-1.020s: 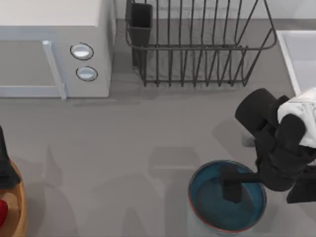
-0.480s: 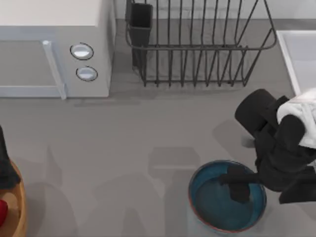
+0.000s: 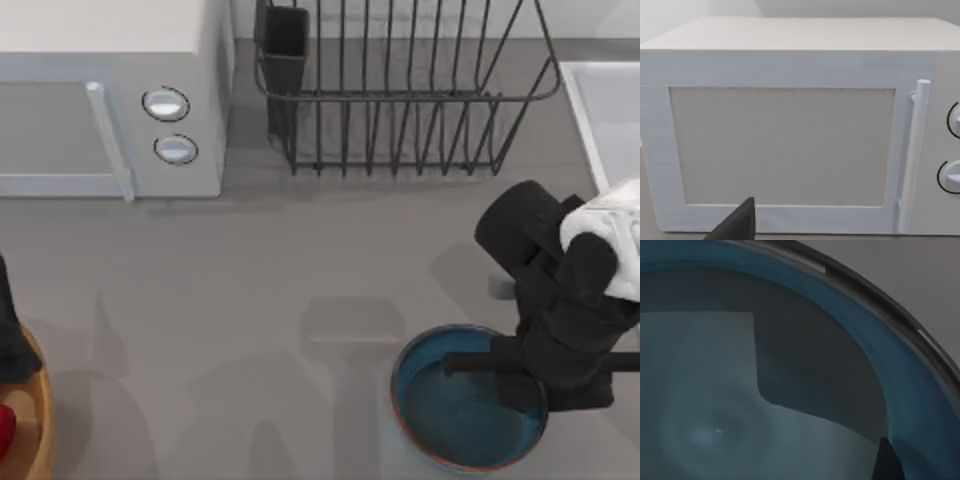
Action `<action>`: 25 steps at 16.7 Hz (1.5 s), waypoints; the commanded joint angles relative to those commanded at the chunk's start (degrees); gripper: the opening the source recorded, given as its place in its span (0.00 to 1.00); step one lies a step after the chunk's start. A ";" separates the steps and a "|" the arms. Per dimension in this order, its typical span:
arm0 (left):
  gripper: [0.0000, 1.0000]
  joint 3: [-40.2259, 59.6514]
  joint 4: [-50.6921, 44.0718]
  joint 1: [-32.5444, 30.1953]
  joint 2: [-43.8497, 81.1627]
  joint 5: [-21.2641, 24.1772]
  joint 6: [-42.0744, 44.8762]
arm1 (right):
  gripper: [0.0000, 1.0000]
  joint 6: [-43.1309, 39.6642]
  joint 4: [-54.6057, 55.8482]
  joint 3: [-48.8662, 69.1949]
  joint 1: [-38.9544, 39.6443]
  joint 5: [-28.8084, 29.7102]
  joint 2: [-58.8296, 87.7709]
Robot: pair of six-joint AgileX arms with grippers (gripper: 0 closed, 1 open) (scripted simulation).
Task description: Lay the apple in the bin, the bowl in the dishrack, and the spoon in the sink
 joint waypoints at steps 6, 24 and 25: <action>1.00 0.00 0.00 0.00 0.00 0.00 0.00 | 0.00 0.00 0.00 0.00 0.00 0.00 0.00; 1.00 0.00 0.00 0.00 0.00 0.00 0.00 | 0.00 -0.27 -23.57 15.86 -0.07 -0.02 -7.59; 1.00 0.00 0.00 0.00 0.00 0.00 0.00 | 0.00 -0.33 -23.47 15.91 -0.01 0.09 -7.59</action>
